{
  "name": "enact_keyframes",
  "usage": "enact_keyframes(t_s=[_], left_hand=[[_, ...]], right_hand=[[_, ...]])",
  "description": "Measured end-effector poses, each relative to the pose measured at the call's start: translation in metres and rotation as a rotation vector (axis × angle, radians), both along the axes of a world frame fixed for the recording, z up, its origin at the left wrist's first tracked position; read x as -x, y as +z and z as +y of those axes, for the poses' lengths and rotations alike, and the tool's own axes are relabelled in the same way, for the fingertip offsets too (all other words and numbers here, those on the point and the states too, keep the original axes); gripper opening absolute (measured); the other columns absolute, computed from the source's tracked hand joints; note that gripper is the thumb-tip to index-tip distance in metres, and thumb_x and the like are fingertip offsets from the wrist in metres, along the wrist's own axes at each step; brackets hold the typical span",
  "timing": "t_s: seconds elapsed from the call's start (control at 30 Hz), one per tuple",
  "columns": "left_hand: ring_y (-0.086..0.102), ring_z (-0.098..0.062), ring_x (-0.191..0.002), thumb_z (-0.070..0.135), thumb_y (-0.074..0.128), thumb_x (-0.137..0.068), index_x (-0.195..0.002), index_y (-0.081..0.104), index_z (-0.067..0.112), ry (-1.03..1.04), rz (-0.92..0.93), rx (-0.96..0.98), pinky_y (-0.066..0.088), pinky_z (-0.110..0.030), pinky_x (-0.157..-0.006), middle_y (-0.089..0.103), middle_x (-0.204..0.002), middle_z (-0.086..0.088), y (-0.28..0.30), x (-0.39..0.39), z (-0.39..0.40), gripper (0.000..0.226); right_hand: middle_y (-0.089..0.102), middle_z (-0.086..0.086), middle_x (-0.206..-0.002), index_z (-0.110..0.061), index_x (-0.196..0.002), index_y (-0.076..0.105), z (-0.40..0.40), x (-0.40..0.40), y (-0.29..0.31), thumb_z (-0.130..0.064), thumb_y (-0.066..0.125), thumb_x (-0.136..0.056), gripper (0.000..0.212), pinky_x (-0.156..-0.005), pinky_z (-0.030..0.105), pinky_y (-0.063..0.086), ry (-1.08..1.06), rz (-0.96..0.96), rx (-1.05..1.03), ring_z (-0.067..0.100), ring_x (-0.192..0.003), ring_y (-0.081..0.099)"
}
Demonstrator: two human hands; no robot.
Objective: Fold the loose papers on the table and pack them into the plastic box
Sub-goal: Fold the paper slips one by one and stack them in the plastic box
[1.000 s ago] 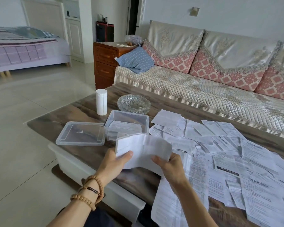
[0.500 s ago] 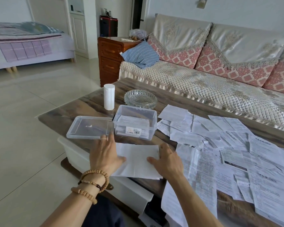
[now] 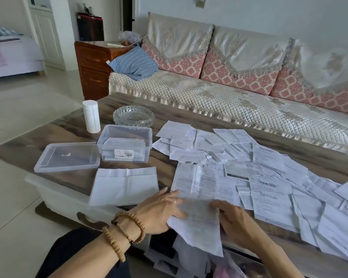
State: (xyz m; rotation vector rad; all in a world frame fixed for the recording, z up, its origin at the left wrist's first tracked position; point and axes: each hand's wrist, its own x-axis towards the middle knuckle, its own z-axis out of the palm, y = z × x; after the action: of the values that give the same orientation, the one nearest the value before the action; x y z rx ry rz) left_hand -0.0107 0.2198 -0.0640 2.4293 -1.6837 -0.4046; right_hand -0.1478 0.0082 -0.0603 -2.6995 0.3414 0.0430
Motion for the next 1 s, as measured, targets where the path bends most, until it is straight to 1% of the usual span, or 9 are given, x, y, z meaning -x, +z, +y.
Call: enact_keyframes(t_s=[0.1,0.2,0.27,0.37,0.47,0.57,0.8,0.9,1.0], left_hand=[[0.055,-0.017,-0.119,0.043,0.05,-0.098,-0.12,0.066,0.021,0.268,0.323,0.133,0.042,-0.029,-0.101,0.064,-0.124,0.002,0.006,0.002,-0.01,0.034],[0.055,-0.002,-0.068,0.046,0.056,-0.094,-0.091,0.067,0.021,0.359,0.453,0.231,0.04,-0.013,-0.06,0.061,-0.079,0.015,0.013,0.006,-0.018,0.027],[0.057,0.0,-0.067,0.043,0.058,-0.093,-0.092,0.068,0.021,0.36,0.461,0.223,0.043,-0.012,-0.061,0.064,-0.077,0.015,0.018,0.011,-0.024,0.024],[0.064,-0.005,-0.096,0.057,0.053,-0.089,-0.118,0.064,0.025,0.387,0.534,0.206,0.051,-0.025,-0.091,0.07,-0.106,0.011,0.015,0.012,-0.024,0.045],[0.06,-0.004,-0.108,0.061,0.046,-0.088,-0.131,0.054,0.03,0.455,0.567,0.158,0.048,-0.035,-0.1,0.064,-0.119,0.017,0.002,0.016,-0.022,0.053],[0.063,-0.005,-0.096,0.045,0.051,-0.094,-0.118,0.063,0.025,0.571,0.47,0.224,0.052,-0.028,-0.088,0.067,-0.109,0.013,-0.008,0.024,-0.031,0.033],[0.061,-0.011,-0.054,0.027,0.057,-0.081,-0.08,0.067,0.011,0.763,0.258,0.24,0.054,-0.027,-0.048,0.069,-0.07,0.003,-0.012,0.031,-0.042,0.019],[0.046,-0.006,-0.044,0.017,0.059,-0.081,-0.058,0.045,0.018,0.802,0.212,0.212,0.029,-0.014,-0.034,0.053,-0.058,0.01,-0.007,0.032,-0.043,0.027],[0.041,-0.006,-0.044,0.021,0.062,-0.082,-0.059,0.042,0.022,0.848,0.157,0.192,0.027,-0.014,-0.036,0.045,-0.055,0.01,-0.005,0.03,-0.039,0.03]], right_hand=[[0.056,-0.022,-0.117,-0.036,-0.129,0.053,-0.014,0.014,0.001,-0.003,0.046,-0.086,0.054,-0.082,0.003,0.036,0.037,0.039,-0.036,-0.008,-0.109,0.051],[0.052,-0.033,-0.114,-0.05,-0.118,0.049,-0.018,0.02,0.002,-0.025,0.057,-0.08,0.046,-0.088,0.007,0.037,0.031,0.047,-0.098,-0.01,-0.109,0.046],[0.061,-0.022,-0.121,-0.035,-0.12,0.062,-0.015,0.017,0.004,-0.046,0.061,-0.074,0.047,-0.094,0.021,0.045,-0.027,0.022,-0.252,-0.002,-0.112,0.055],[0.071,0.005,-0.085,-0.008,-0.091,0.067,-0.015,0.018,0.008,-0.054,0.065,-0.073,0.05,-0.08,0.04,0.052,-0.135,-0.029,-0.48,0.023,-0.082,0.066],[0.048,-0.005,-0.062,-0.011,-0.068,0.052,-0.013,0.019,0.015,-0.041,0.065,-0.083,0.037,-0.059,0.026,0.039,-0.177,0.048,-0.48,0.012,-0.059,0.044],[0.038,-0.009,-0.057,-0.018,-0.061,0.041,-0.007,0.013,0.009,-0.03,0.062,-0.089,0.038,-0.046,0.017,0.026,-0.287,0.012,-0.38,0.007,-0.05,0.033],[0.057,0.002,-0.065,-0.007,-0.072,0.057,0.001,-0.009,-0.005,-0.029,0.054,-0.086,0.026,-0.051,0.028,0.034,-0.442,-0.076,-0.184,0.019,-0.06,0.05],[0.059,0.009,-0.066,-0.003,-0.074,0.058,-0.002,-0.021,-0.007,-0.023,0.05,-0.084,0.023,-0.052,0.03,0.037,-0.4,-0.037,-0.126,0.023,-0.061,0.05],[0.066,0.01,-0.075,-0.006,-0.082,0.062,-0.005,-0.033,-0.007,-0.024,0.051,-0.087,0.023,-0.055,0.03,0.041,-0.34,-0.021,-0.075,0.026,-0.067,0.058]])
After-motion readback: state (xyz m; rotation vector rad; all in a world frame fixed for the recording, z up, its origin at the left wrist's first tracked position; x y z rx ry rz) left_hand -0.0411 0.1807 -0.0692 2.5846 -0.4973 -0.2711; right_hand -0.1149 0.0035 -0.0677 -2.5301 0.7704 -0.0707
